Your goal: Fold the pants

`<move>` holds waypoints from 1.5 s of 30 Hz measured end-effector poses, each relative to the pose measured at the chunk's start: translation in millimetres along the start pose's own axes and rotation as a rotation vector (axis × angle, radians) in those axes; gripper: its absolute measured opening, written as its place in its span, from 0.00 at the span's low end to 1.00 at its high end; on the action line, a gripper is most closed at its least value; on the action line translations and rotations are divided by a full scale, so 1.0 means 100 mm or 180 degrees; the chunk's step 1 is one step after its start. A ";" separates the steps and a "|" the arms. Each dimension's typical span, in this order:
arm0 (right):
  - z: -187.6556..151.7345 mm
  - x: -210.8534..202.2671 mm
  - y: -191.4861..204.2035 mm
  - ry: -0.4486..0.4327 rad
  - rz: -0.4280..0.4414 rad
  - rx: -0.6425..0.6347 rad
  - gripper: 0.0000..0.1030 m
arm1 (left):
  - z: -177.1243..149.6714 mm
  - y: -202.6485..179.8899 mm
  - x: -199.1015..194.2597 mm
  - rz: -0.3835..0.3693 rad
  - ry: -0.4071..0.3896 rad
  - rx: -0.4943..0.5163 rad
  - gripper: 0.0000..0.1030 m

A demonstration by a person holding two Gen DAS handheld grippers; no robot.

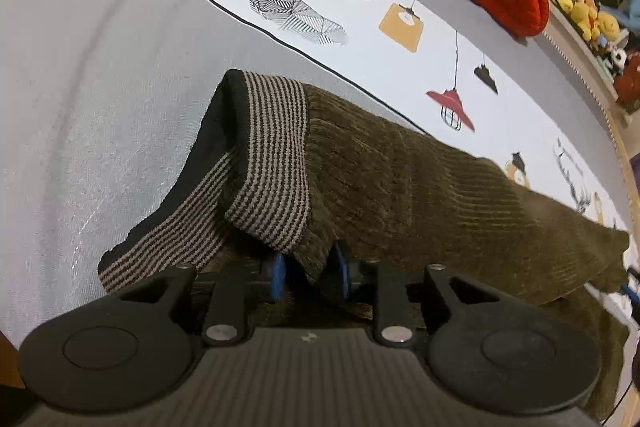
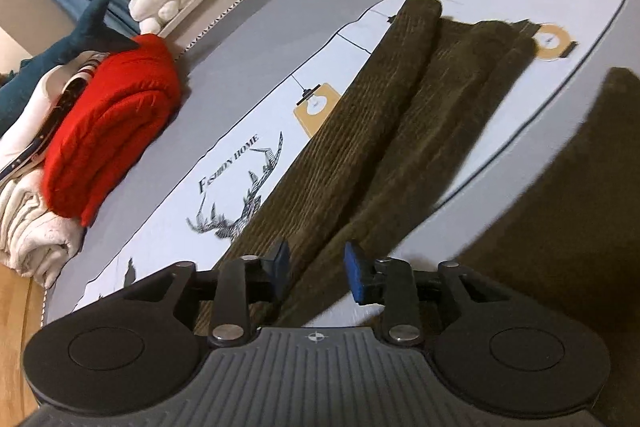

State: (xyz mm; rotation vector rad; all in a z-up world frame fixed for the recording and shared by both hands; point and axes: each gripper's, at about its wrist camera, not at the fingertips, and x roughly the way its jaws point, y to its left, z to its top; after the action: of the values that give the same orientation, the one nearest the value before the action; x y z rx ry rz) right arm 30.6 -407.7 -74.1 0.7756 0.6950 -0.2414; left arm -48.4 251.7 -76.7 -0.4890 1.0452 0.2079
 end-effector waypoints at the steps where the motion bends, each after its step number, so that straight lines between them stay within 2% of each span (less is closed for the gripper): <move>1: 0.03 0.08 0.00 -0.0011 -0.0012 -0.0002 0.39 | 0.00 -0.01 0.02 0.0016 0.0000 0.0025 0.28; 8: 0.15 0.47 -0.14 -0.0090 -0.0184 0.0082 0.43 | 0.02 -0.05 0.07 0.0061 0.0011 0.0109 0.28; 16: 0.18 0.67 -0.17 -0.0155 -0.0174 0.0163 0.43 | 0.01 -0.06 0.08 0.0063 0.0007 0.0172 0.27; 17: 0.16 0.69 -0.15 -0.0159 -0.0175 0.0134 0.41 | 0.01 -0.06 0.08 0.0064 0.0009 0.0184 0.27; 18: 0.15 0.70 -0.12 -0.0154 -0.0172 0.0077 0.19 | 0.02 -0.06 0.08 0.0067 0.0013 0.0194 0.27; 19: 0.13 0.70 -0.07 -0.0149 -0.0173 -0.0022 0.03 | 0.02 -0.06 0.08 0.0073 0.0022 0.0197 0.26; 20: 0.12 0.68 -0.01 -0.0194 -0.0224 -0.0165 0.03 | 0.03 -0.07 0.08 0.0083 0.0032 0.0200 0.25; 22: 0.12 0.58 0.09 -0.0305 -0.0212 -0.0321 0.03 | 0.04 -0.09 0.06 0.0109 0.0035 0.0233 0.22; 25: 0.19 0.31 0.18 -0.0420 -0.0129 -0.0269 0.02 | 0.05 -0.15 0.00 0.0144 -0.0007 0.0342 0.17; 30: 0.19 -0.30 0.34 -0.0497 -0.0066 -0.0438 0.02 | 0.04 -0.17 -0.23 0.0129 -0.0219 0.0497 0.11; 35: -0.05 -1.06 0.21 -0.0614 -0.0034 -0.0484 0.02 | -0.09 -0.16 -0.53 0.0179 -0.0638 0.0685 0.09; 38: -0.29 -1.45 0.02 -0.0637 -0.0035 -0.0499 0.02 | -0.16 -0.12 -0.60 0.0271 -0.0673 0.0753 0.09; 40: -0.45 -1.58 -0.10 -0.0552 -0.0123 -0.0548 0.02 | -0.20 -0.08 -0.60 0.0355 -0.0601 0.0828 0.09; 41: -0.51 -1.59 -0.15 -0.0421 -0.0229 -0.0569 0.02 | -0.22 -0.06 -0.57 0.0444 -0.0509 0.0882 0.09; 44: -0.64 -1.50 -0.33 0.0119 -0.0496 -0.0541 0.01 | -0.28 0.03 -0.34 0.0681 0.0033 0.0909 0.10; 45: -0.69 -1.42 -0.39 0.0333 -0.0624 -0.0589 0.01 | -0.29 0.07 -0.30 0.0697 0.0114 0.0832 0.11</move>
State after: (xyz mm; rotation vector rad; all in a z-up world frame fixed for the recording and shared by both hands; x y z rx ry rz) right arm -126.7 -392.7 -37.8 0.5465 0.8809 -0.3111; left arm -88.4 246.4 -64.5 -0.1421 1.1424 0.2526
